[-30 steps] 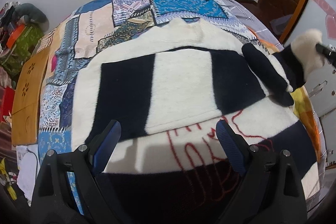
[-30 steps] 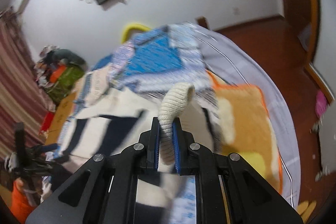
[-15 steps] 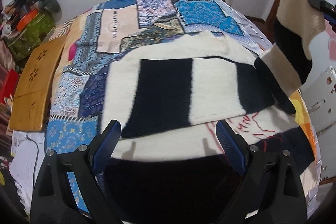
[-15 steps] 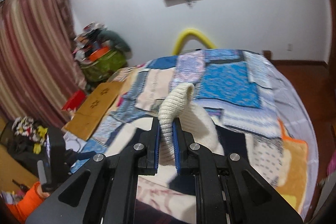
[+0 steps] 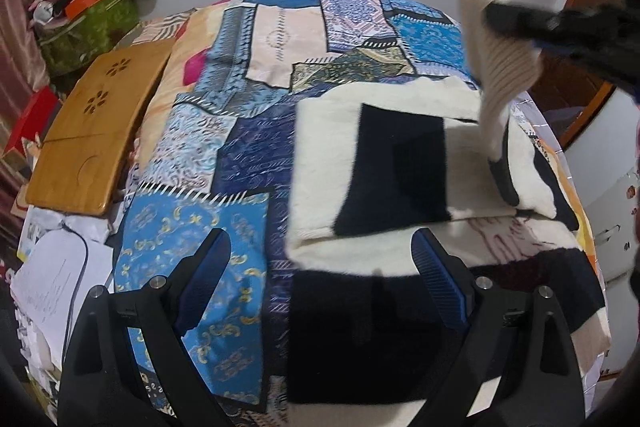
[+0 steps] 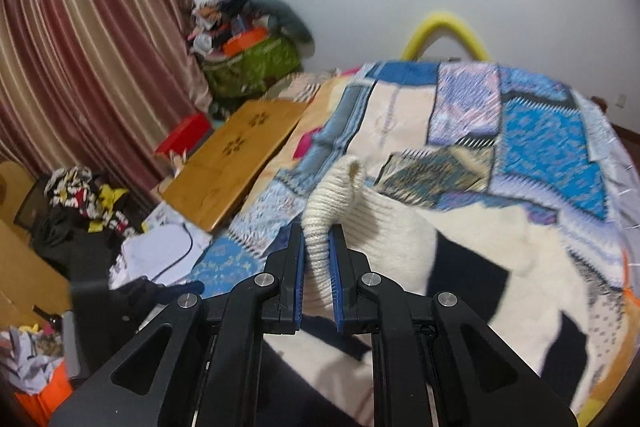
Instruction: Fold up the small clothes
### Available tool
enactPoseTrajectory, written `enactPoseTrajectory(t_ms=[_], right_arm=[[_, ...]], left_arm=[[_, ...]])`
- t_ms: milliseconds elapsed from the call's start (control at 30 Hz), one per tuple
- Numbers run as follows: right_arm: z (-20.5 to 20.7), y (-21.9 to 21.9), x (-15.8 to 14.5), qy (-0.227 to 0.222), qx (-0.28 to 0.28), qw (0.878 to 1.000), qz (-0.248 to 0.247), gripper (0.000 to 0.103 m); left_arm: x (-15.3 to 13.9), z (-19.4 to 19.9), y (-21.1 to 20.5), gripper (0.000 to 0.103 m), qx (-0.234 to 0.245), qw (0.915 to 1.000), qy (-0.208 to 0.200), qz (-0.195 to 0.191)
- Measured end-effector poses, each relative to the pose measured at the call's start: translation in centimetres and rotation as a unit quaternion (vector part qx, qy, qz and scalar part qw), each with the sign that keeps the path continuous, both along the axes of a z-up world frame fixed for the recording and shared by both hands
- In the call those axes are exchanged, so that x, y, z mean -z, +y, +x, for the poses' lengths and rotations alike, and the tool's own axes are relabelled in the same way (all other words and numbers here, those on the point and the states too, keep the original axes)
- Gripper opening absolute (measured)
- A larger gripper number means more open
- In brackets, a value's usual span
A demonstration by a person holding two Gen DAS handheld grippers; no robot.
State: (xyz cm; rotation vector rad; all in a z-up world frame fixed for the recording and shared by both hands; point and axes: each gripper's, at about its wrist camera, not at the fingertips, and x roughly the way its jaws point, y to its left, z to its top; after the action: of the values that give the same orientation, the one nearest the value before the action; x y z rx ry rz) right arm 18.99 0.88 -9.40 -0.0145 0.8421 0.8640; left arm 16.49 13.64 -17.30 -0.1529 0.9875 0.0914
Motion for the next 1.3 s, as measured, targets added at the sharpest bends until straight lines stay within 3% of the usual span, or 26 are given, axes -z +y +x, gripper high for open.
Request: enactPoseTrajectory(t_ms=[167,333,600,700,833,900,1300], right_arm=[[0.7,2.1,2.8,0.040,-0.007,0.999,-0.024,0.011],[1.2,2.5,4.2,0.076,-0.009,0.996,-0.035,0.018],[0.6,1.1,2.4,0.045,-0.007,0.998,-0.044,0.031],[0.2,-0.3,1.2,0.013,0.000,0.998,-0.055,0.040],[0.1,-3.0,0.1,-0.029,0.017,0.997,-0.076,0.044],[0.2,-5.0,-0.2,-0.046,0.036,0.995,-0.083,0.054],[1.3,-17.3,1.3,-0.041,0.149,0.982,-0.111,0.055]], left_arm=[[0.8,-0.5,1.3,0.092,-0.013,0.9999,0.008,-0.003],[1.3,-0.2,1.8,0.092,-0.022,0.9996,0.013,-0.013],[1.3,0.6,0.7,0.092,-0.012,0.9998,0.016,-0.003],[1.2,1.1,0.3,0.092,-0.010,0.9998,0.015,-0.004],[0.9,2.1,0.3,0.092,-0.010,0.9994,0.014,-0.031],[0.7,2.8,0.0,0.092,-0.011,0.9989,0.015,-0.042],[2.6,6.9,-1.3,0.092,-0.019,0.9949,0.044,-0.089]])
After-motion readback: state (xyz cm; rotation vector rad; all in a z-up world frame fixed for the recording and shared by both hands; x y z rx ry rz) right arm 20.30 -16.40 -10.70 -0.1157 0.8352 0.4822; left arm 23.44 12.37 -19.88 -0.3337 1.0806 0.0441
